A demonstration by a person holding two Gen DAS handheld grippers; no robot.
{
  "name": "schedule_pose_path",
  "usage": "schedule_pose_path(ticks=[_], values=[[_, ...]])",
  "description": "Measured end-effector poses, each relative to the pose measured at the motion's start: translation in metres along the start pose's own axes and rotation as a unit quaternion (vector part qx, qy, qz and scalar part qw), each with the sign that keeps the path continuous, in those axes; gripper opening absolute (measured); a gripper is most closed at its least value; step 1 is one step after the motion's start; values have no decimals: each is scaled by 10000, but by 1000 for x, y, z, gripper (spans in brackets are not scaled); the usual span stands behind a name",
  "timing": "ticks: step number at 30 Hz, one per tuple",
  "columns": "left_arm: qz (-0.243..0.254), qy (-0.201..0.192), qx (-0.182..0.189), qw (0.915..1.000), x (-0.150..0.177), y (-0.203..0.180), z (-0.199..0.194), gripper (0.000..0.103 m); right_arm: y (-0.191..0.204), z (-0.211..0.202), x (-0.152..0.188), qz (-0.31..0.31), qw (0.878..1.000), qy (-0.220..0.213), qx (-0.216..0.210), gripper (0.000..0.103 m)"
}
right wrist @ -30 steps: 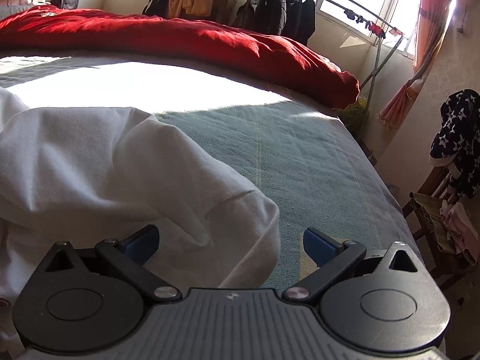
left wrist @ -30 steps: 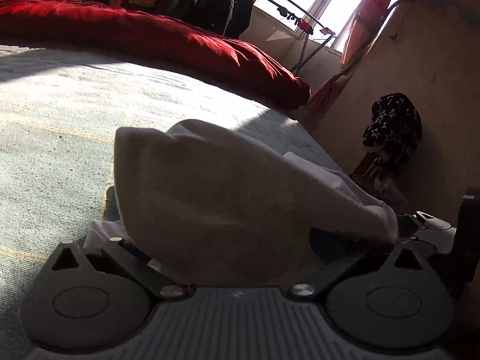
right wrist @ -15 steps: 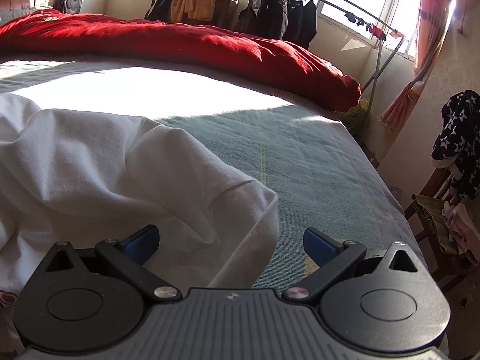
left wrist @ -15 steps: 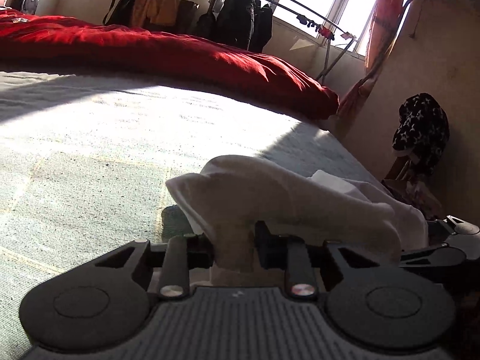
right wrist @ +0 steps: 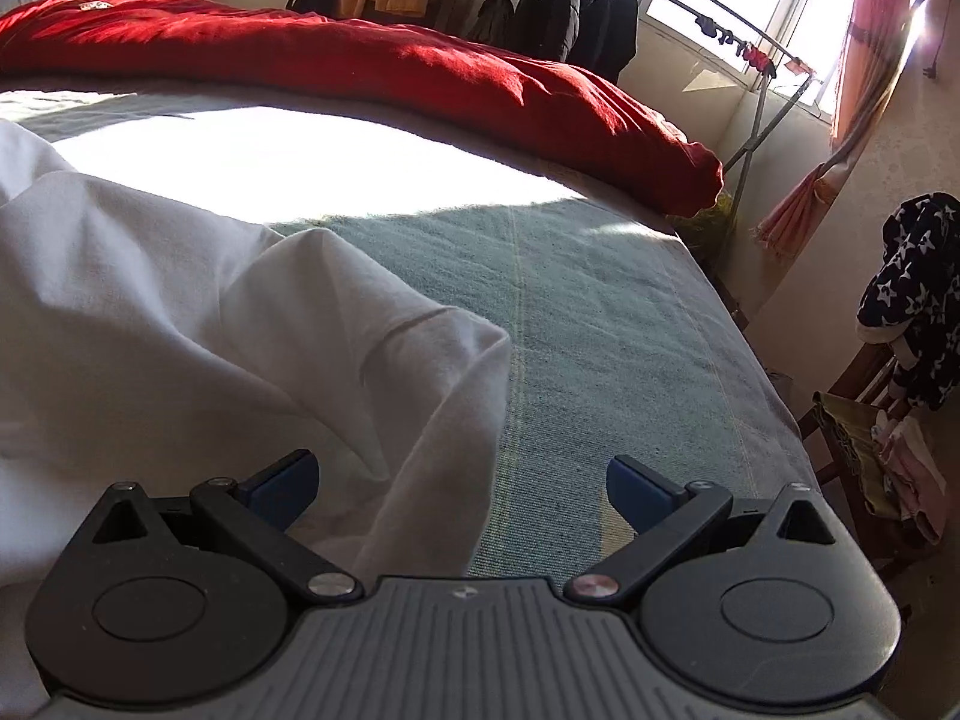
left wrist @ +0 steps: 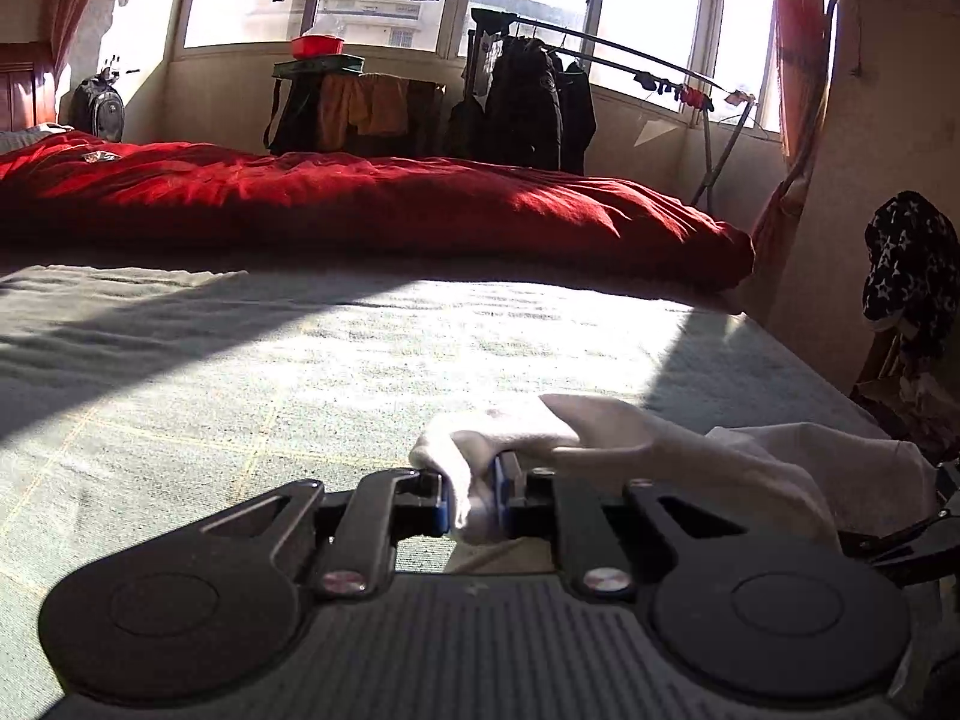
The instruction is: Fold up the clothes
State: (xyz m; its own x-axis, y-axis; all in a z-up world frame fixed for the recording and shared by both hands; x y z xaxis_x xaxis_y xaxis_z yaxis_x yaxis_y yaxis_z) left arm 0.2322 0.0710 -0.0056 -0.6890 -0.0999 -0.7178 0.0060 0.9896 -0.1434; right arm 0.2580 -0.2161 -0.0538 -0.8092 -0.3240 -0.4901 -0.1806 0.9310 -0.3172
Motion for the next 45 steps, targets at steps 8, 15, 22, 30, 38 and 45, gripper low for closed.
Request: schedule_pose_path(ticks=[8, 15, 22, 30, 38, 45], values=[[488, -222, -517, 9972, -29, 21, -20, 11, 9, -5, -29, -127, 9989, -358, 277, 103], [880, -304, -1181, 9886, -66, 51, -18, 11, 25, 2, -87, -232, 9970, -671, 318, 103], [843, -117, -1768, 9806, -111, 99, 8, 13, 53, -1, -132, -159, 9924, -1201, 193, 103], [844, 382, -1915, 9771, -154, 115, 98, 13, 86, 44, -181, -370, 9944, -991, 75, 103], [1360, 1294, -1167, 9753, -129, 69, 164, 21, 62, 124, -189, -124, 9997, -162, -121, 103], [1514, 1371, -841, 9753, -102, 63, 96, 46, 40, 80, -175, -52, 9923, -113, -1232, 103]])
Point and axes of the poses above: each gripper's, at about its wrist camera, not at the fingertips, and z roughly the way its jaws point, y to its left, x to its underside, the point moved 2 cm from there along z, roughly the way its jaws point, and after that the axes turned 14 degrees about y, right-handed, at the moved point
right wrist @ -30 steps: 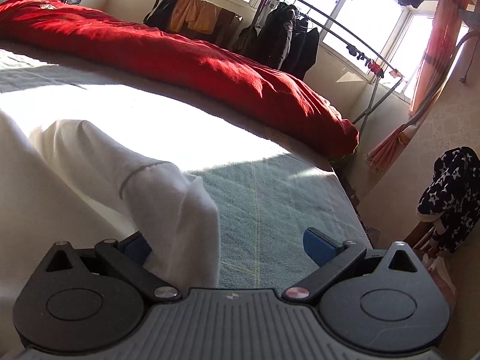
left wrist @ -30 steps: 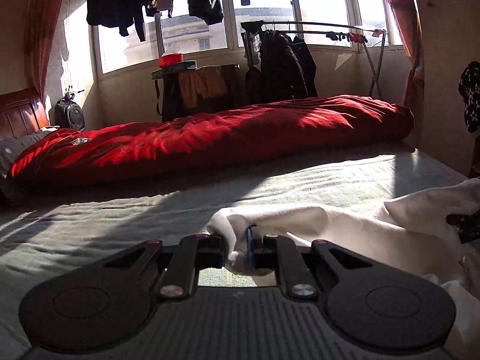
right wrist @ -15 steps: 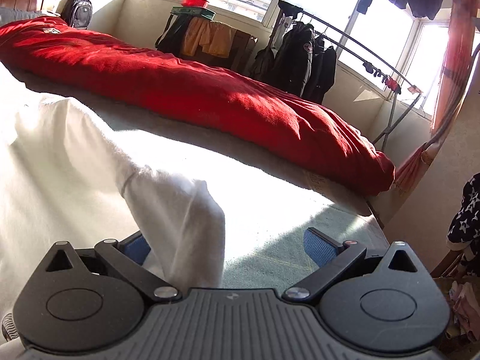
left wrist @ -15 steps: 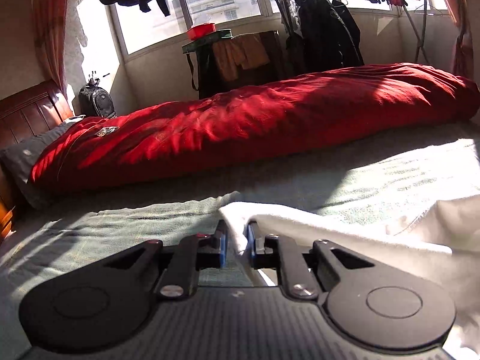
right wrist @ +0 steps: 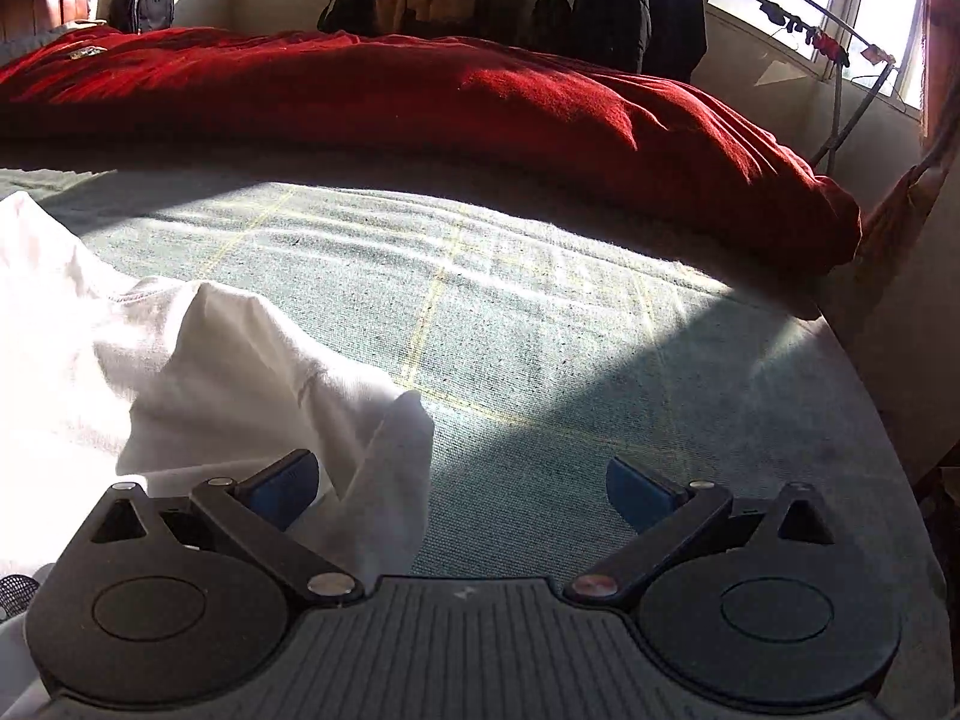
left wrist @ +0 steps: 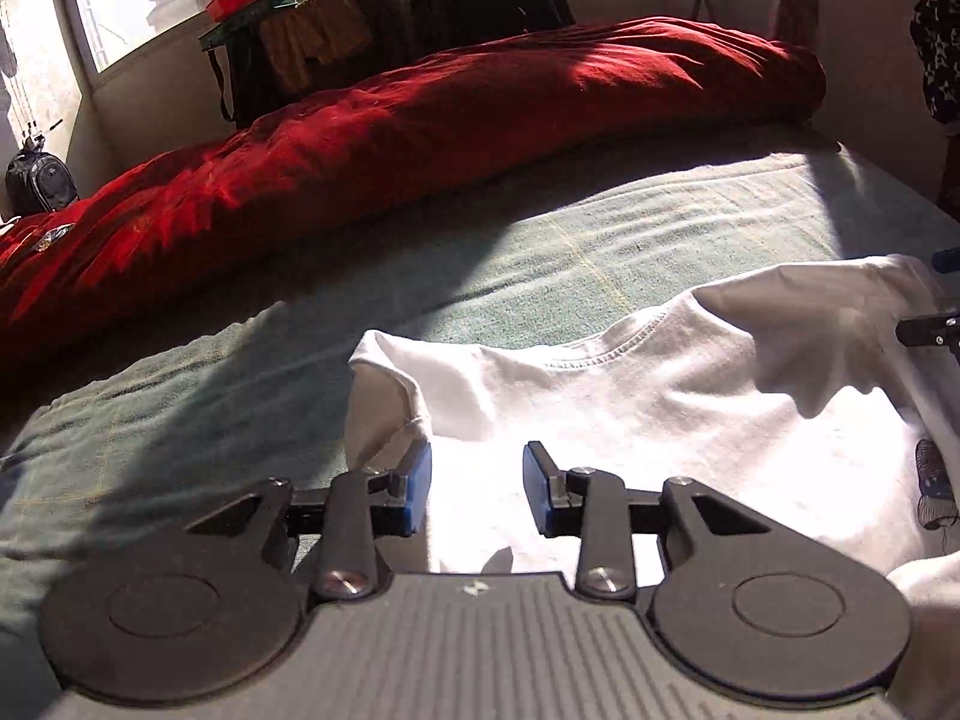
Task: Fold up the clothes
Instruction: 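Open the left gripper and release the shirt onto the blanket, then grasp the shirt sleeve cuff with the right gripper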
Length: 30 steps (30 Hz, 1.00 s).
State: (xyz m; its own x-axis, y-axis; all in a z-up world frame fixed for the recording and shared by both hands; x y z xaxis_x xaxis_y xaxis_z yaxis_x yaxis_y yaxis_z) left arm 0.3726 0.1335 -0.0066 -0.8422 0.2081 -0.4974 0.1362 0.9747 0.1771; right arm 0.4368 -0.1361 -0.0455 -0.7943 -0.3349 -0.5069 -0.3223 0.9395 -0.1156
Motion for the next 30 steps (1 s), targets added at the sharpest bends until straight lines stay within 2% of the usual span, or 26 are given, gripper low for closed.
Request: schedule_pose_path(ticks=[3, 4, 6, 8, 11, 15, 22, 25, 30], values=[[-147, -21, 72, 9999, 27, -1, -33, 53, 9, -37, 18, -351, 9988, 89, -338, 103], [-163, 6, 152, 9998, 36, -3, -39, 54, 13, -50, 26, -501, 9979, 103, -387, 103], [-216, 44, 412, 9989, 63, -10, -59, 64, 20, -73, 43, -731, 9960, 127, -491, 103], [-227, 41, 590, 9980, 90, -21, -73, 70, 23, -92, 61, -819, 9946, 177, -606, 103], [-150, 52, 766, 9969, 123, -42, -86, 70, 26, -110, 88, -811, 9932, 272, -789, 103], [-340, -1, 1154, 9927, 164, -65, -95, 72, 33, -117, 127, -742, 9922, 402, -915, 103], [-789, -229, 1466, 9858, 204, -91, -102, 72, 52, -110, 173, -876, 9954, 150, -369, 103], [-915, -285, 1470, 9845, 207, -95, -103, 72, 57, -102, 173, -988, 9951, 18, -43, 103], [-838, -346, 1301, 9873, 205, -102, -105, 73, 60, -82, 164, -1080, 9939, -148, 183, 103]])
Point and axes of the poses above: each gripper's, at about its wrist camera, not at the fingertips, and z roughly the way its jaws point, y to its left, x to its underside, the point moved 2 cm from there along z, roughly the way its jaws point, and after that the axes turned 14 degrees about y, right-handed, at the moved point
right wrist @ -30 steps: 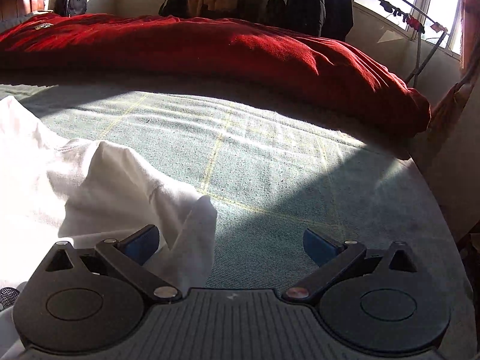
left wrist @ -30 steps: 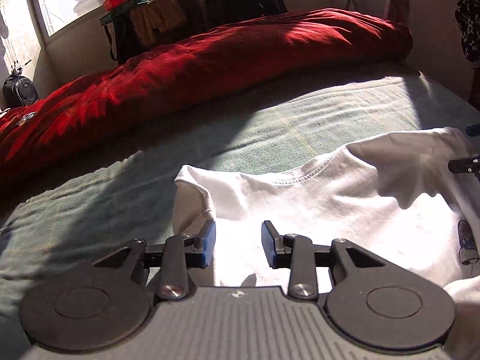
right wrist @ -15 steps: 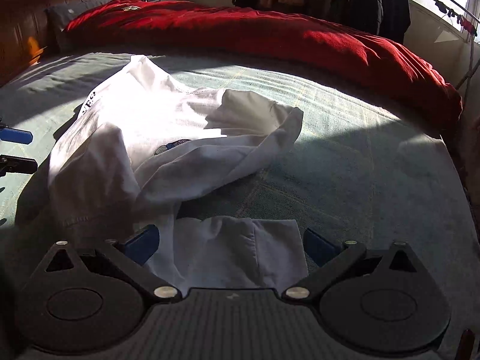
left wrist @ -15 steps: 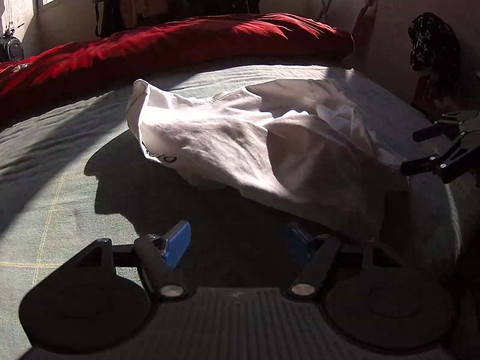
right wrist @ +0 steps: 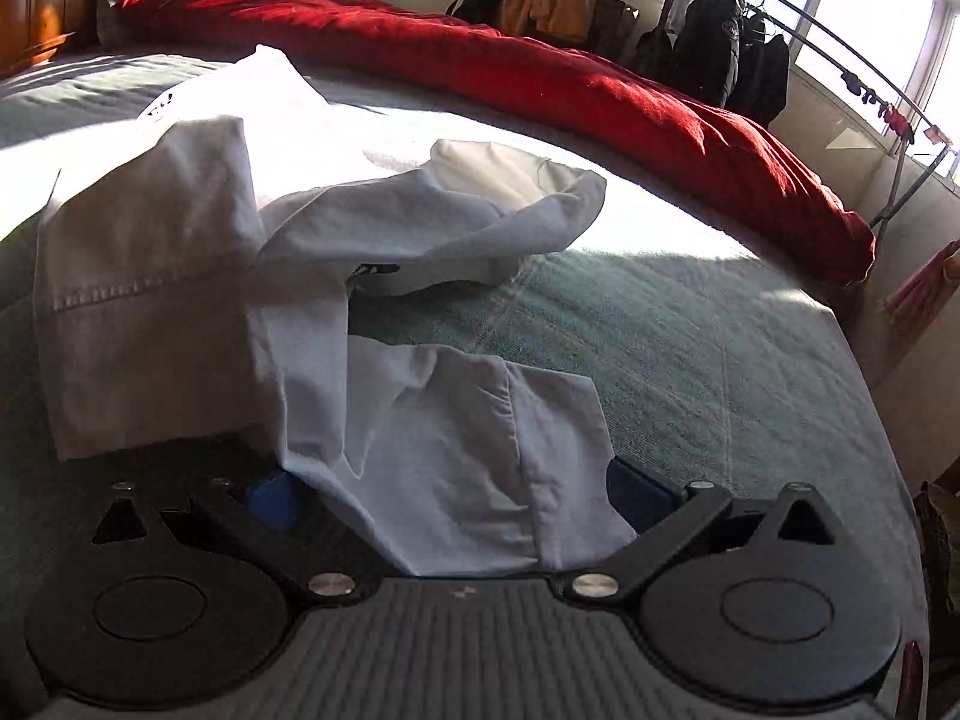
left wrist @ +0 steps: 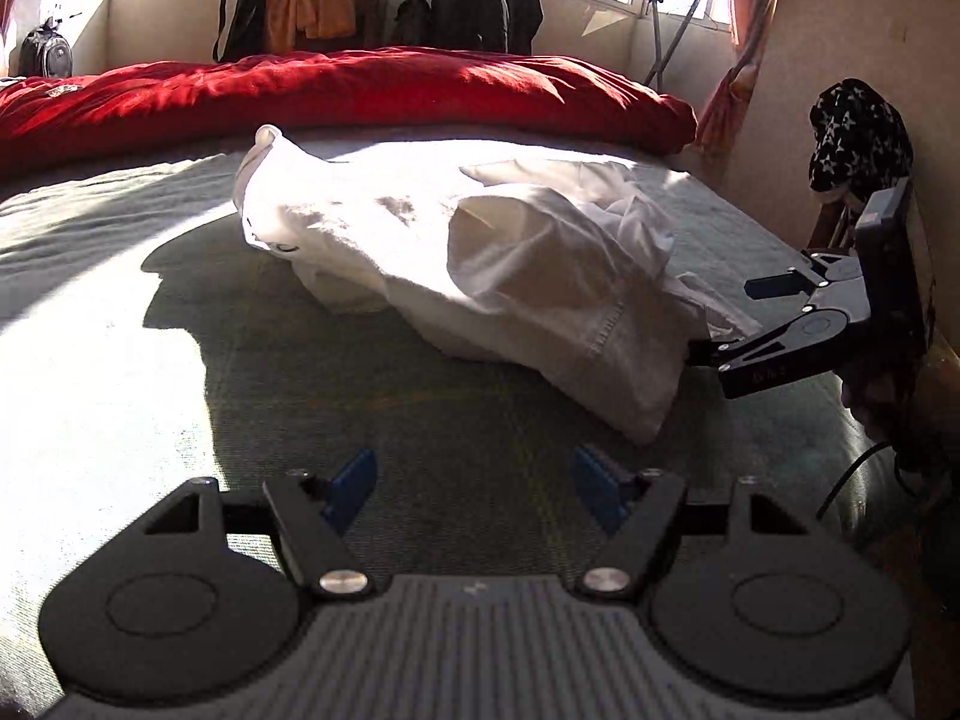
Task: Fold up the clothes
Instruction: 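Grasp the shirt sleeve cuff with the right gripper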
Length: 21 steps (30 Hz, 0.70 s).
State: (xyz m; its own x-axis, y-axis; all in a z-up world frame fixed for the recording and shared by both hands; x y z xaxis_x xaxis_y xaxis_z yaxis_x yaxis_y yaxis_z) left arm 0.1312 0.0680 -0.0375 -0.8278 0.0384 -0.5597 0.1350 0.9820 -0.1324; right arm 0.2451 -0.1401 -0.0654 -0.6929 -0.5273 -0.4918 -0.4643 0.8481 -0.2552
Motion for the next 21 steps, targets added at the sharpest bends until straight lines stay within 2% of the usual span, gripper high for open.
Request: schedule_pose_path(ticks=[3, 6, 9, 11, 16, 19, 21], values=[[-102, -84, 84, 9999, -1, 0, -2, 75, -6, -2, -5, 194, 9984, -380, 362, 103], [-178, -75, 106, 9998, -3, -2, 2, 77, -15, -6, -9, 425, 9964, -638, 357, 103], [-201, -30, 75, 9998, -7, -5, 10, 77, -9, 5, -14, 165, 9986, -491, 142, 103], [-243, -33, 103, 9996, -9, -6, 12, 77, -10, 11, -18, 51, 9987, -478, 156, 103], [-245, -21, 69, 9997, -11, -10, 15, 77, -40, 16, -31, 773, 9922, -682, 707, 103], [-218, -2, 16, 9998, -13, -12, 19, 77, -41, 18, -37, 564, 9961, -658, 134, 103], [-227, 9, 7, 9997, -15, -12, 21, 77, -32, 20, -39, 183, 9975, -679, 35, 103]])
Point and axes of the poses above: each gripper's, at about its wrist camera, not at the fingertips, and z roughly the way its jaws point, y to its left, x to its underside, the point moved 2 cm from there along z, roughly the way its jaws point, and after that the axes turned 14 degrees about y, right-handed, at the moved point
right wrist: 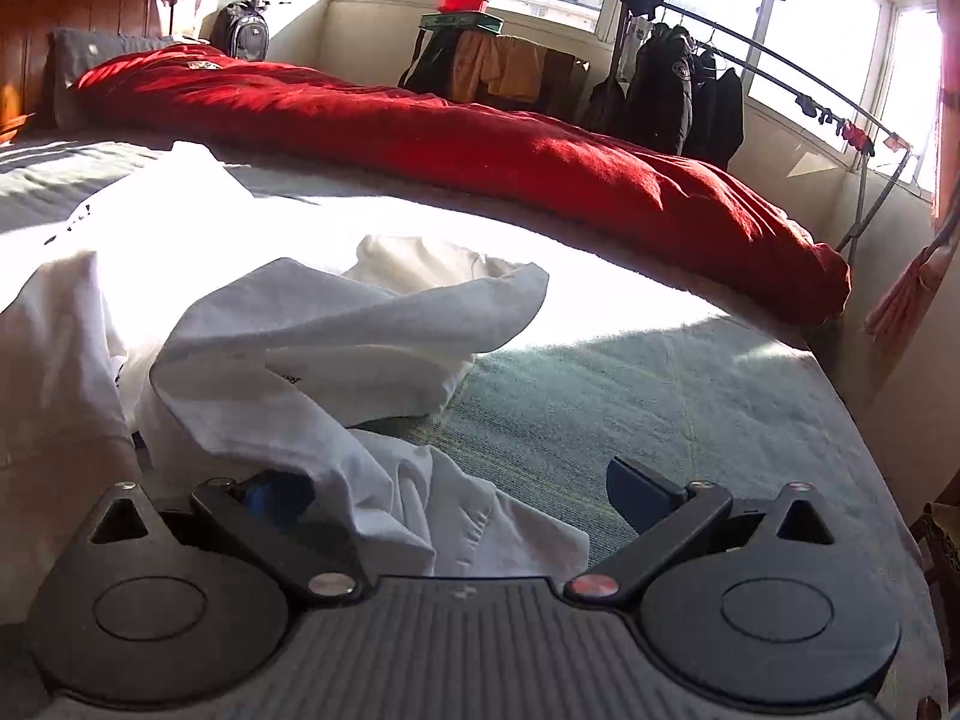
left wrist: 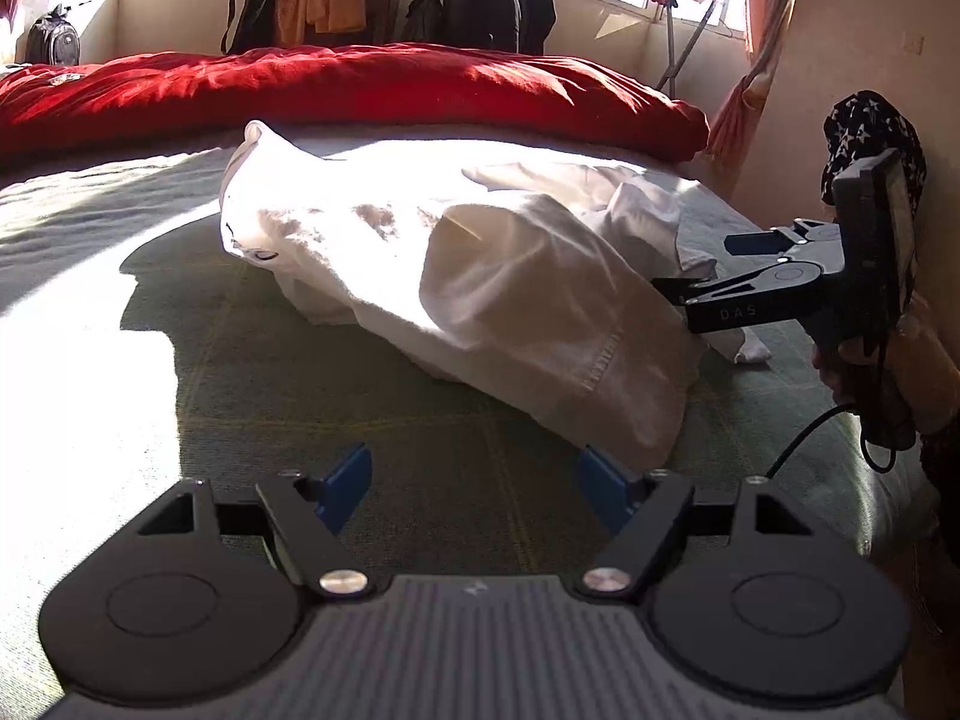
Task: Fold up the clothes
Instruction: 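Grasp the shirt sleeve cuff with the right gripper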
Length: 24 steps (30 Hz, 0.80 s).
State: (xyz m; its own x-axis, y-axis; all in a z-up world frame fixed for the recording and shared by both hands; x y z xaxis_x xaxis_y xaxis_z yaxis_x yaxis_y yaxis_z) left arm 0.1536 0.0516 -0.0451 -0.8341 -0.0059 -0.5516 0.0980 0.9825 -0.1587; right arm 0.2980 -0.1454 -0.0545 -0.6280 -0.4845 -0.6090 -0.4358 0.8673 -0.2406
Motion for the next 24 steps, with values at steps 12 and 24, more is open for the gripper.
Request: schedule_pose_path(ticks=[12, 24], values=[[0, 4, -23, 10000, -9, -4, 6, 78, -93, 25, -31, 1341, 9850, -272, 1055, 103], [69, 26, -165, 9998, -21, -9, 19, 78, -190, 52, -16, 2534, 9609, 202, 1100, 103]])
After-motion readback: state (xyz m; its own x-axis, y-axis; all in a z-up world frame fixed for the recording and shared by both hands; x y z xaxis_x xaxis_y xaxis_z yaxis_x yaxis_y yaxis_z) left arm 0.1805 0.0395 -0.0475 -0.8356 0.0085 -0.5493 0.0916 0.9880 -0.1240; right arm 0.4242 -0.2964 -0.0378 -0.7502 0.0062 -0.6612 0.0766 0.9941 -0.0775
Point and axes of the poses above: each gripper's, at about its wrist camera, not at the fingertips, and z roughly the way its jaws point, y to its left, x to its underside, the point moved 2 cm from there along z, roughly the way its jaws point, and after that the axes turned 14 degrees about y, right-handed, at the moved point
